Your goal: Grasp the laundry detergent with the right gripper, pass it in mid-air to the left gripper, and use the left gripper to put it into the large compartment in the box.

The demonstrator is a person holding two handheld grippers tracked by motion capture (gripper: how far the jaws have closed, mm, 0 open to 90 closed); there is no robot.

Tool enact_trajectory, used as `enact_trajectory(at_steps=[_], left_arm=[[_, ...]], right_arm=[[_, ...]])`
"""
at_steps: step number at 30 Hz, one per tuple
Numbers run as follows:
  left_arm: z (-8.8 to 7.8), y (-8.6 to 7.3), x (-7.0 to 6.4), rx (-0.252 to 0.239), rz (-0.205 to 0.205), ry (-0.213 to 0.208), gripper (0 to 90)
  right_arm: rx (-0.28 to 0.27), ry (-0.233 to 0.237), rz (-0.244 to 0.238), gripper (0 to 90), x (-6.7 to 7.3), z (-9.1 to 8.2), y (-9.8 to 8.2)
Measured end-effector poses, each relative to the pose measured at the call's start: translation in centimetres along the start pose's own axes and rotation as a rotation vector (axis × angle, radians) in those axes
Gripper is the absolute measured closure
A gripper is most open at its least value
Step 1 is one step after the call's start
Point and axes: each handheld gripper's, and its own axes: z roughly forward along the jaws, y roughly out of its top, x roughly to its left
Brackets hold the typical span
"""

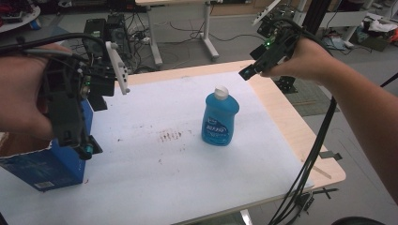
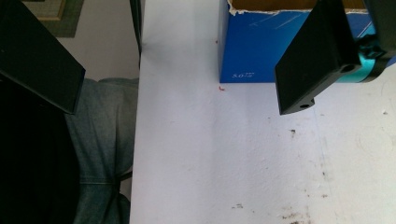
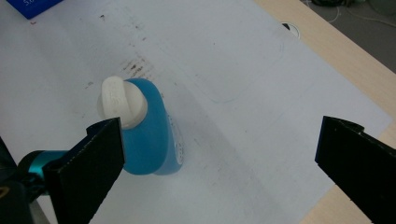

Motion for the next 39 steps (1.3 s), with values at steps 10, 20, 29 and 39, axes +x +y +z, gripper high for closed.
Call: enact_trajectory(at_steps=[10, 20, 29, 39], left_arm=[[0.2, -0.3, 0.0, -0.016, 0.009, 0.0, 1.7], [0.6, -0.6, 0.4, -0.018, 0.008, -0.008, 1.7], [0.7, -0.6, 0.5, -0.014, 0.005, -0.012, 1.7], [0.9, -0.2, 0.5, -0.009, 0.008, -0.014, 1.7]], right_arm=[[-0.138, 0.008, 0.02, 0.7, 1.5, 0.1, -3.2], [-0.257, -0.009, 0.073, 0.7, 2.4, 0.3, -7.9], [-0.272, 0.008, 0.1, 0.7, 2.5, 1.0, -10.1], [-0.303, 0.022, 0.098, 0.7, 3.0, 2.2, -11.0]])
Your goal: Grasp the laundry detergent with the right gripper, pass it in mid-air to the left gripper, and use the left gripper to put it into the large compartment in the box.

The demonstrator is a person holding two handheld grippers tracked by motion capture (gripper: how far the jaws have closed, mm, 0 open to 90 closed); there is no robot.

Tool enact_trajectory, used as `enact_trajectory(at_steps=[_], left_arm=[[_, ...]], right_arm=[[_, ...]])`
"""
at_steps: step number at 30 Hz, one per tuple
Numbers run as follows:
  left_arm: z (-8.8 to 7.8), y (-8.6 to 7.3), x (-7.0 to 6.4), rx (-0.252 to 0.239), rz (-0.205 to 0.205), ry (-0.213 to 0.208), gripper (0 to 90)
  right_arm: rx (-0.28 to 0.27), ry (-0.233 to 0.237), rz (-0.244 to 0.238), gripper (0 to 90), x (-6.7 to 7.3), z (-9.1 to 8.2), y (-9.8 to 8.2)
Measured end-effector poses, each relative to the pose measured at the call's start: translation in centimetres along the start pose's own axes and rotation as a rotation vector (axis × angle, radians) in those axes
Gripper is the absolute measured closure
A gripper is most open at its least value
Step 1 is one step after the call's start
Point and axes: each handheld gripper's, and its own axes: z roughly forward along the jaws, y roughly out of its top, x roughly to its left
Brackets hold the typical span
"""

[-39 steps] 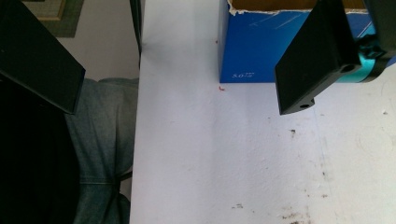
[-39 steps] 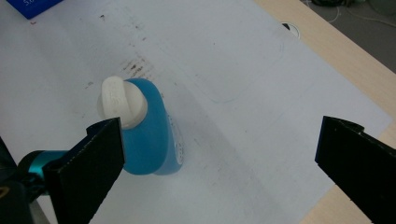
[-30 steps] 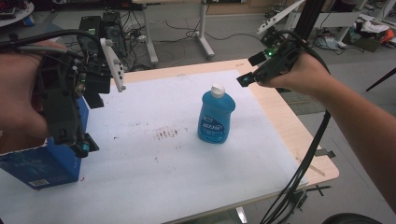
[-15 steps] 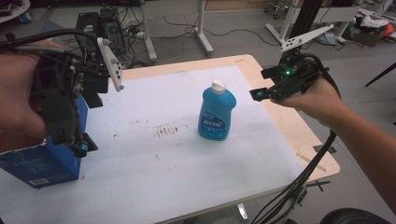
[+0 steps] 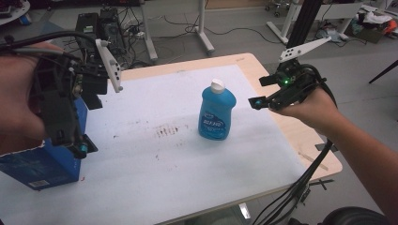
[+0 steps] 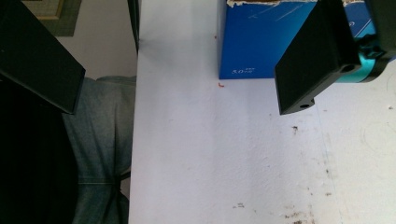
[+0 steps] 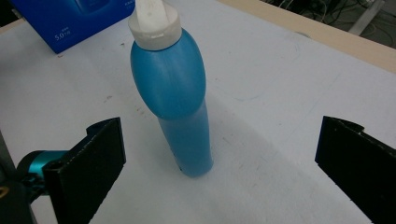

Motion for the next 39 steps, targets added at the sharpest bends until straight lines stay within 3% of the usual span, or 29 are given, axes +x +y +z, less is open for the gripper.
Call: enact_trajectory(at_steps=[9, 22, 39], left_arm=[[0.1, 0.2, 0.0, 0.001, -0.001, -0.002, 1.7], [0.2, -0.3, 0.0, 0.01, -0.004, -0.006, 1.7], [0.3, -0.3, 0.3, 0.016, -0.006, -0.008, 1.7]], right_arm=[[-0.068, 0.014, 0.032, 0.7, 1.0, 2.1, -2.2], [-0.063, 0.06, 0.088, 0.7, 1.0, 6.5, -4.5], [-0.095, 0.121, 0.11, 0.7, 0.7, 10.4, -5.0]])
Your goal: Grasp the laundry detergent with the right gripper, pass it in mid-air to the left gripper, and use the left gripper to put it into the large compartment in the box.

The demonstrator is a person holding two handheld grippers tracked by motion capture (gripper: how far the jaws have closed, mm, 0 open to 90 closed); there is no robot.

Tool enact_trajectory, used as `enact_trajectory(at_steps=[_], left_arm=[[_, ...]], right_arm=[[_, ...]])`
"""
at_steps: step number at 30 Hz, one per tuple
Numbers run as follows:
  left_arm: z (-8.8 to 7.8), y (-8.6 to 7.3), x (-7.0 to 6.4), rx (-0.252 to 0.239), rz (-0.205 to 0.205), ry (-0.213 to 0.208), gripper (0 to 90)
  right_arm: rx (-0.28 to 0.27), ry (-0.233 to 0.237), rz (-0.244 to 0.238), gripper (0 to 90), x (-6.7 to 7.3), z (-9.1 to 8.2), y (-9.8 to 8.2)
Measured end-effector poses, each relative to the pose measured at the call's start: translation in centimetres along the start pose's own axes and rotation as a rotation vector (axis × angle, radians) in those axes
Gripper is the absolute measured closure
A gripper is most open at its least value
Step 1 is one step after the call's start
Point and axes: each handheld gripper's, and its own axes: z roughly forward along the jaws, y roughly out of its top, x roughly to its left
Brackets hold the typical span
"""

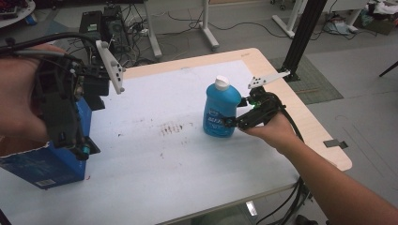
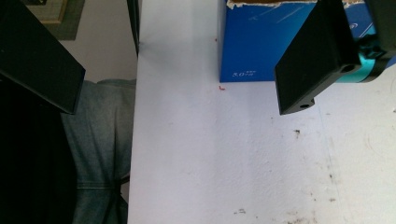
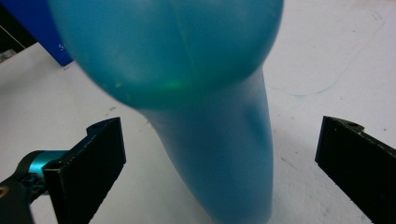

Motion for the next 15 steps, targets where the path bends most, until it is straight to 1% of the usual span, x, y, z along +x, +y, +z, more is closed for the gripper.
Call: enact_trajectory(at_steps=[1, 3, 7, 8, 15], left_arm=[[0.0, -0.1, 0.0, 0.002, 0.002, -0.001, 1.7], [0.0, -0.2, 0.0, -0.002, -0.006, -0.001, 1.7], [0.1, -0.2, 0.1, 0.002, -0.003, -0.003, 1.7], [0.1, -0.3, 0.1, 0.0, -0.008, -0.003, 1.7], [0.2, -0.3, 0.2, 0.002, -0.009, -0.003, 1.7]], right_arm=[[-0.006, 0.004, -0.003, 0.7, -0.1, 0.3, 0.0], [-0.01, 0.01, 0.003, 0.7, -0.1, 0.5, -0.1], [-0.01, 0.012, 0.006, 0.8, -0.2, 1.1, -0.3], [-0.01, 0.014, 0.002, 0.8, -0.3, 1.1, -0.3], [-0.015, 0.03, -0.005, 4.1, -0.2, 1.7, -0.4]])
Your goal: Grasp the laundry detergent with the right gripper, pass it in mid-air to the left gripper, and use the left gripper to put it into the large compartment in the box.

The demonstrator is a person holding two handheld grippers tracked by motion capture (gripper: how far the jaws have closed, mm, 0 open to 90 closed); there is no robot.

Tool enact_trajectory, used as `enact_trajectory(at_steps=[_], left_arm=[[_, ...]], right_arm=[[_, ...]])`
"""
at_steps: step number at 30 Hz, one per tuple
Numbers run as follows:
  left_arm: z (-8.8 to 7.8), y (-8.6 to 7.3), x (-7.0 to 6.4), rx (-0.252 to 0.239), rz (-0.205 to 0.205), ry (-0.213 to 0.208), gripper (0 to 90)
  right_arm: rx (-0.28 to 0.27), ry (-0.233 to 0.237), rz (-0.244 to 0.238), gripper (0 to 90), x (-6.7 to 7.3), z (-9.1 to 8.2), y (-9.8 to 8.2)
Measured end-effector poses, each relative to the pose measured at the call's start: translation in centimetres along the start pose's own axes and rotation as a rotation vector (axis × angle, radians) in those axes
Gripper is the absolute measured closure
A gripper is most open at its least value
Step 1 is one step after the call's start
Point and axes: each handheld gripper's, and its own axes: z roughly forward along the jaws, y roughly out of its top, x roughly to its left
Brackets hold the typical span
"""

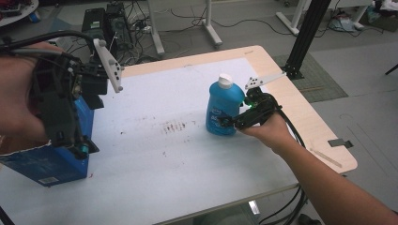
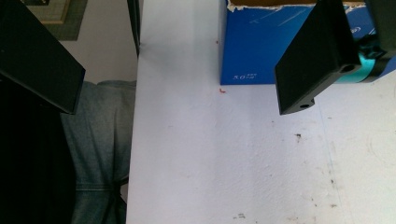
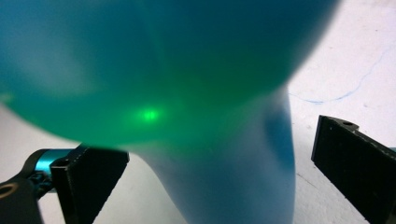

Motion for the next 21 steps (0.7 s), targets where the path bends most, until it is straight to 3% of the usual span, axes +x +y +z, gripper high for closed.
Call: enact_trajectory(at_steps=[8, 21], left_arm=[[0.03, -0.09, 0.15, 0.003, 0.003, -0.001, 1.7], [0.15, -0.06, 0.39, 0.006, -0.003, -0.006, 1.7]], right_arm=[[-0.006, -0.019, -0.022, 11.8, 0.02, 0.21, 0.01], [-0.023, 0.003, -0.029, 17.5, -0.12, 0.47, -0.01]])
